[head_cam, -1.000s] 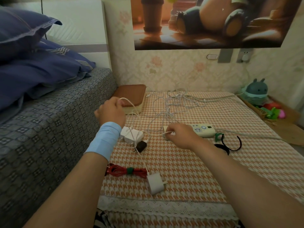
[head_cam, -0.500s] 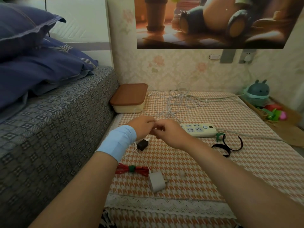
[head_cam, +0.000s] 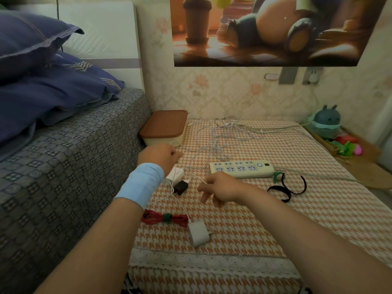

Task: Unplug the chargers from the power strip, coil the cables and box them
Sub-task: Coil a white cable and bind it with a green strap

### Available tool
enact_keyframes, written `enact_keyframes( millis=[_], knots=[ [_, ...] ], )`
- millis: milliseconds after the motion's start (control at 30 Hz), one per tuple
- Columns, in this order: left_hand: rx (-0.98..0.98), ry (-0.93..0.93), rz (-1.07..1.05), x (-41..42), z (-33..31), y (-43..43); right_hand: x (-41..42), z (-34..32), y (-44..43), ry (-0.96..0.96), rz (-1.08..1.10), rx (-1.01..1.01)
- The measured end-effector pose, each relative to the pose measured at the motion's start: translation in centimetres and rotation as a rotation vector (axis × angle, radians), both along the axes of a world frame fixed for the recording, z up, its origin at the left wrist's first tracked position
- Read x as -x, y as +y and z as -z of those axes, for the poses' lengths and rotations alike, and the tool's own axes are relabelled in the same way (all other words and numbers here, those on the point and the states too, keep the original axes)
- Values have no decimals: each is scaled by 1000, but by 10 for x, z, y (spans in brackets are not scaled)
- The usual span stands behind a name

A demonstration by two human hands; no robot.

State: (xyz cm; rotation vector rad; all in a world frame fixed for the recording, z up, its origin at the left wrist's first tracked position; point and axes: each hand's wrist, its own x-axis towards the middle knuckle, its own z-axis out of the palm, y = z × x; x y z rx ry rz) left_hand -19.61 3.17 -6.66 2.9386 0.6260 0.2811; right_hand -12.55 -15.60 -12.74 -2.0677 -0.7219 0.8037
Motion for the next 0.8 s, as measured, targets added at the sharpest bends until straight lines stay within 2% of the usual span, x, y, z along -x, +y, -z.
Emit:
enact_keyframes(
  millis=[67,200,267,367,467,567,733,800],
  knots=[
    [-50,71,-104,1,5,8,4,1,-1,5,-17,45],
    [-150,351,-194,2,20,16,21,1,13,-135,-93,190],
    [-109,382,-174,3,22,14,35,7,21,-203,-153,337],
    [42,406,-104,2,24,11,49,20,28,-402,-272,578],
    [86,467,-11,-2,26,5,44,17,19,-481,-323,638],
    [107,414,11,-11,24,-4,24,7,-4,-543,-304,657],
    [92,433,69,-30,23,-42,-10,1,-47,-390,-203,585],
    [67,492,133,-37,26,-61,-15,2,-61,-337,-219,650]
  ],
)
